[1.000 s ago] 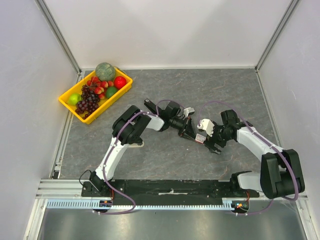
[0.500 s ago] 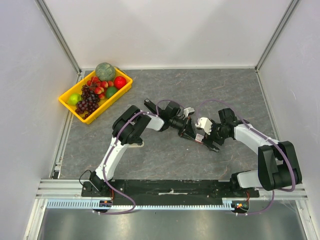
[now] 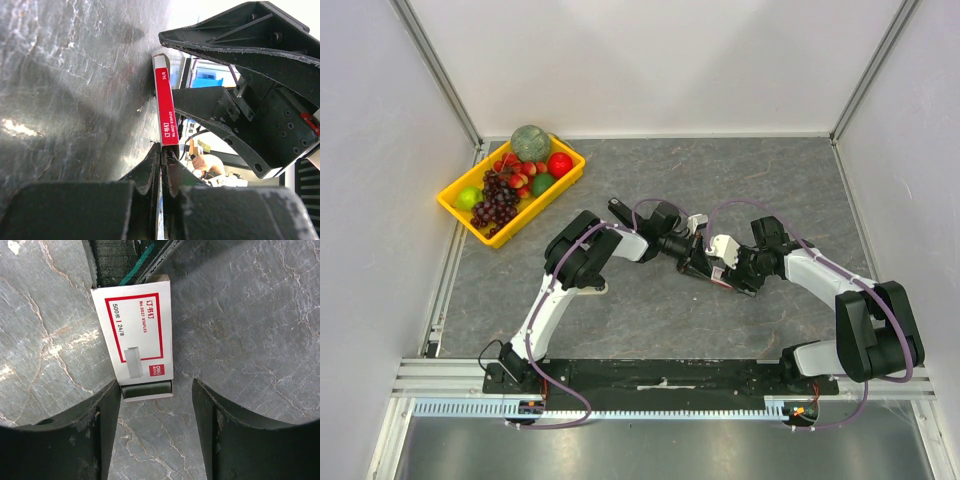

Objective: Load the staples into the stapler
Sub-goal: Open the staple box at the center of the board.

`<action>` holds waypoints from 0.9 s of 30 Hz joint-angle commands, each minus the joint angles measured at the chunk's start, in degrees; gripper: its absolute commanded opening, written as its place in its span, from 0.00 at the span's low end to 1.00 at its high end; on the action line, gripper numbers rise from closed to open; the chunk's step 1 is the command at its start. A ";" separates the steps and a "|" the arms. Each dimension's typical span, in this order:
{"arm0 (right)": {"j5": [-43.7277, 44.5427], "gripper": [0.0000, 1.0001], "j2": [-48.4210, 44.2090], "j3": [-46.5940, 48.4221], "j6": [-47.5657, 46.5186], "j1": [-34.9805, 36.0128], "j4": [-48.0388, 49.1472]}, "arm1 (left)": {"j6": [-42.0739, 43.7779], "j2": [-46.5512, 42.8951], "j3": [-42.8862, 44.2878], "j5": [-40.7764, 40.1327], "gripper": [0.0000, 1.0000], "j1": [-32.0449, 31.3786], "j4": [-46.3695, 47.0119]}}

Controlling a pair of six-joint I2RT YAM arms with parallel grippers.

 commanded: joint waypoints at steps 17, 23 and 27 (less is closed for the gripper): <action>1.53 0.58 1.65 -0.12 -1.99 0.15 0.31 | -1.15 -0.56 0.87 1.45 0.06 0.69 2.33; 1.18 0.50 1.48 -0.12 -2.34 0.06 -0.39 | -1.15 -0.47 0.96 1.54 0.06 0.78 2.33; 1.79 0.47 1.31 -0.12 -2.70 0.06 -1.01 | -1.15 -0.56 1.05 1.63 0.06 0.95 2.33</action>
